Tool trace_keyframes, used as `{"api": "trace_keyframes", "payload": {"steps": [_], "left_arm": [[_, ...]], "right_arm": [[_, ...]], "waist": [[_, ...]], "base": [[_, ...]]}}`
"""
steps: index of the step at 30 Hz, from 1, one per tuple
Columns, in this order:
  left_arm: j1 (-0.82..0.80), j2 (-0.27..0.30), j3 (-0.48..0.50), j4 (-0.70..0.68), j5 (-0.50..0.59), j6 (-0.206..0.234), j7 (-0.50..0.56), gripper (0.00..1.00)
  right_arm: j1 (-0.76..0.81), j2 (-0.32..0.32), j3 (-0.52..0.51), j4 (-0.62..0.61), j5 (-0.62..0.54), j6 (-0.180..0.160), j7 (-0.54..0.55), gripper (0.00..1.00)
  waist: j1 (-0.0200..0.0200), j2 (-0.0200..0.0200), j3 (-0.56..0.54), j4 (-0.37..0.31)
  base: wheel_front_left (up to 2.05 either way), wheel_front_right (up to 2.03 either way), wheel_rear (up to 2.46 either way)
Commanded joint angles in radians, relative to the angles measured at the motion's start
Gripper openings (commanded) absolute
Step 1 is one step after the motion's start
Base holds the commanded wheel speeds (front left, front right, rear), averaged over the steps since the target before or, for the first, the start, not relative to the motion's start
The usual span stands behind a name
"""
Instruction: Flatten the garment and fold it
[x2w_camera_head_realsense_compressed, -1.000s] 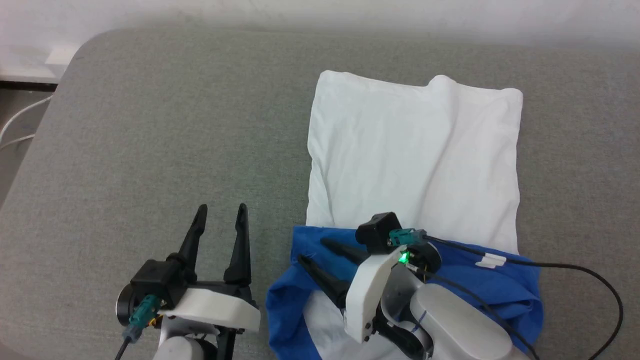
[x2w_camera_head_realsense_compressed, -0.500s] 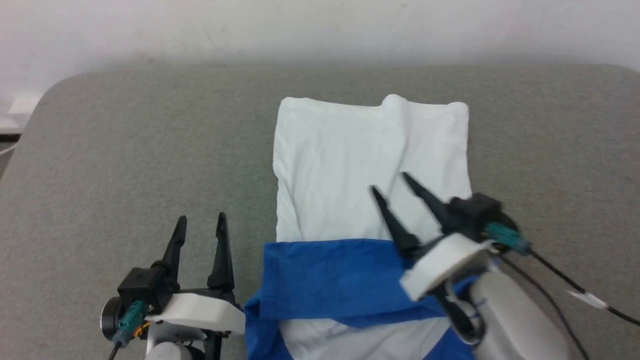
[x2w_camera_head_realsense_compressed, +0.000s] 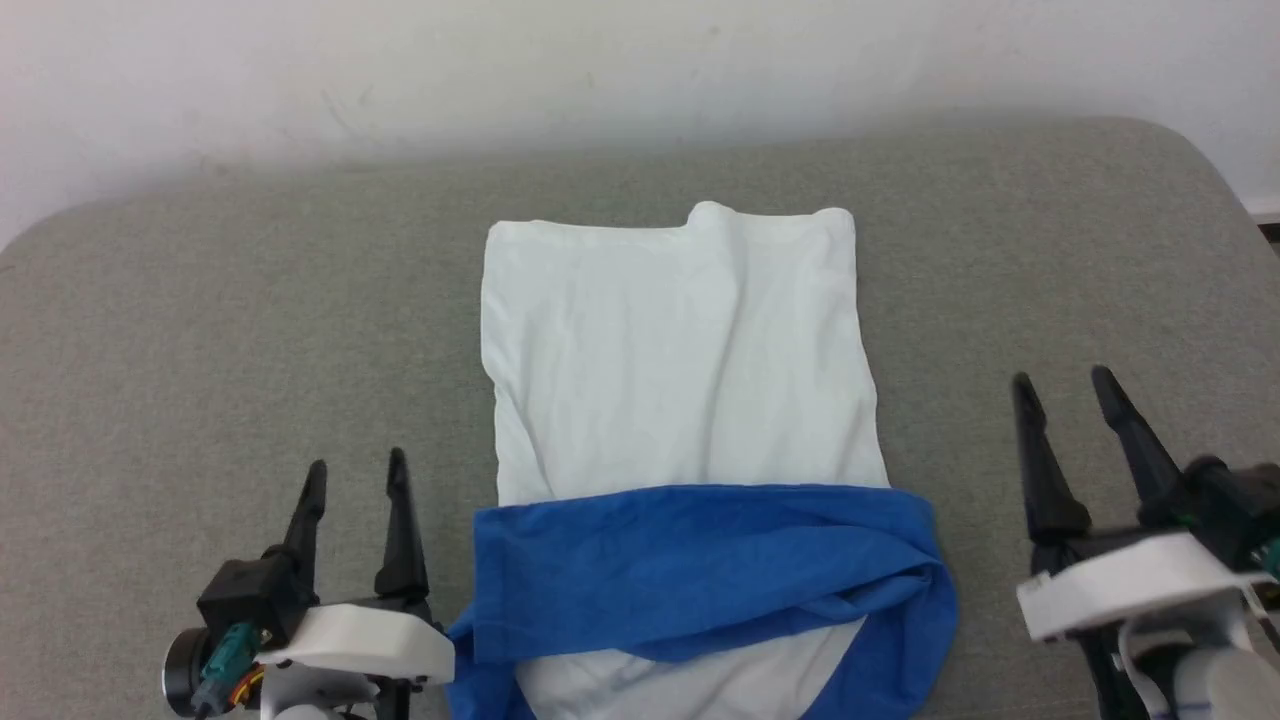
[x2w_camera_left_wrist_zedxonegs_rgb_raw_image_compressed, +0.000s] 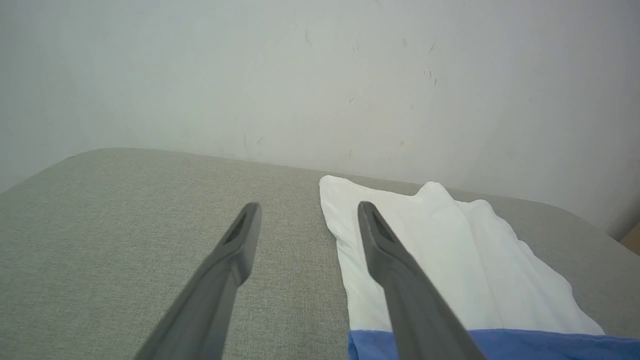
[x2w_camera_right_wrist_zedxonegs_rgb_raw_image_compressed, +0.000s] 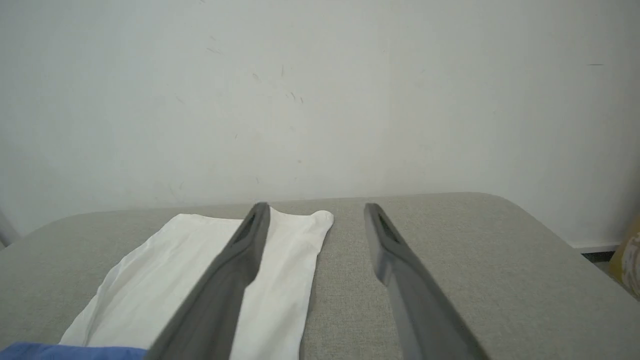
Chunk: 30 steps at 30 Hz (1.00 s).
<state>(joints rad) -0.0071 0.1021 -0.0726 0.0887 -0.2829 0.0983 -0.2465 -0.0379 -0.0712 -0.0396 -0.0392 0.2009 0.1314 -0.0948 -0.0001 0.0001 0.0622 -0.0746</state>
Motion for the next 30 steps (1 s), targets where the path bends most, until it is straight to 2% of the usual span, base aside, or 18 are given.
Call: {"api": "trace_keyframes", "payload": {"steps": [1,5,8,16,23,30], "left_arm": [[0.005,0.009,0.006,0.002,-0.004,0.006,-0.004,1.0],[-0.009,0.024,0.008,-0.005,0.0,0.011,0.011,1.0],[-0.059,0.042,0.006,-0.015,-0.002,-0.001,0.034,1.0],[-0.404,0.106,-0.003,0.059,-0.03,-0.073,0.15,1.0],[-0.756,0.156,-0.041,0.272,-0.07,-0.161,0.366,1.0],[-0.997,0.219,-0.085,0.518,-0.111,-0.207,0.63,1.0]], "right_arm": [[0.02,0.006,-0.006,-0.02,-0.006,-0.001,0.009,1.0],[0.08,0.014,-0.032,-0.107,-0.008,-0.001,0.06,1.0],[0.092,0.018,-0.033,-0.146,0.002,-0.001,0.079,1.0],[0.025,0.021,-0.014,-0.175,0.036,-0.001,0.079,1.0],[-0.063,0.021,0.041,-0.149,0.055,-0.001,0.048,1.0],[-0.148,0.021,0.105,-0.098,0.09,-0.001,-0.002,1.0]], "waist": [[0.0001,-0.0001,0.0,-0.007],[0.0001,-0.0001,0.018,-0.028],[0.0001,-0.0001,0.052,-0.04],[0.0001,-0.0001,0.218,-0.07],[0.0001,-0.0001,0.347,-0.115],[0.0001,-0.0001,0.448,-0.182]], "base": [[0.0,0.0,0.0],[0.0,0.0,0.0],[0.0,0.0,0.0],[0.0,0.0,0.0],[0.0,0.0,0.0],[0.0,0.0,0.0]]}}
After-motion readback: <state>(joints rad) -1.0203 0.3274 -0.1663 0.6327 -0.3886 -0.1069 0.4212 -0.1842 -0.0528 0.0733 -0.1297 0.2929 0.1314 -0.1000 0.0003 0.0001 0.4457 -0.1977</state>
